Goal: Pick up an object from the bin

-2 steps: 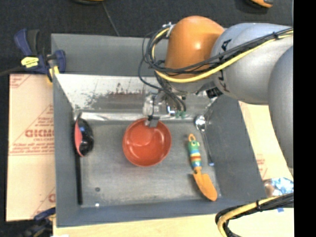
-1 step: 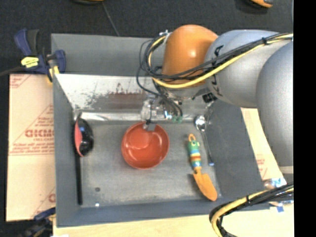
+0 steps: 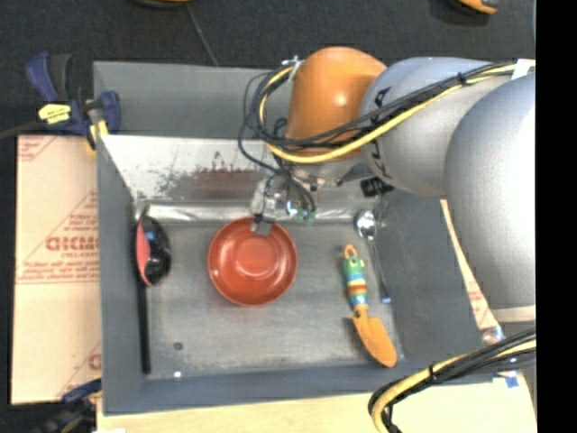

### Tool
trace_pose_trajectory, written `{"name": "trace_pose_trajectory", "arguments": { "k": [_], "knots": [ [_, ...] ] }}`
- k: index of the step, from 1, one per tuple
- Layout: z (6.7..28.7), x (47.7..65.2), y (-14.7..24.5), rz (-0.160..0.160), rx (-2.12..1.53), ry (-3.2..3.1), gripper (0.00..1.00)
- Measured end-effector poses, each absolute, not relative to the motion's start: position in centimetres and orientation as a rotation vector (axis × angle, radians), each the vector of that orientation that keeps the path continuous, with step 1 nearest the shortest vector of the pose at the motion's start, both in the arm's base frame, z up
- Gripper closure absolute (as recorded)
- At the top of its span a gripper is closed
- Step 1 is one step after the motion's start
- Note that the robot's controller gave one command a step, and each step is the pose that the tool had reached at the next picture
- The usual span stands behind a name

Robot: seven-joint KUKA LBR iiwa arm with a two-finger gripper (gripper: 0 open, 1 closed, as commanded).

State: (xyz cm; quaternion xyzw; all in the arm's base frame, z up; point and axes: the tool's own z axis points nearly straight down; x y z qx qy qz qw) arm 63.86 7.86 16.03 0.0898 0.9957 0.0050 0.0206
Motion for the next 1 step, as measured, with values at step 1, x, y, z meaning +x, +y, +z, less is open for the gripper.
{"name": "trace_pose_trajectory", "arguments": {
  "k": [1],
  "knots": [
    [13.39, 64.22, 7.63, 0.01, 0.322, 3.085, 1.0]
  ]
}}
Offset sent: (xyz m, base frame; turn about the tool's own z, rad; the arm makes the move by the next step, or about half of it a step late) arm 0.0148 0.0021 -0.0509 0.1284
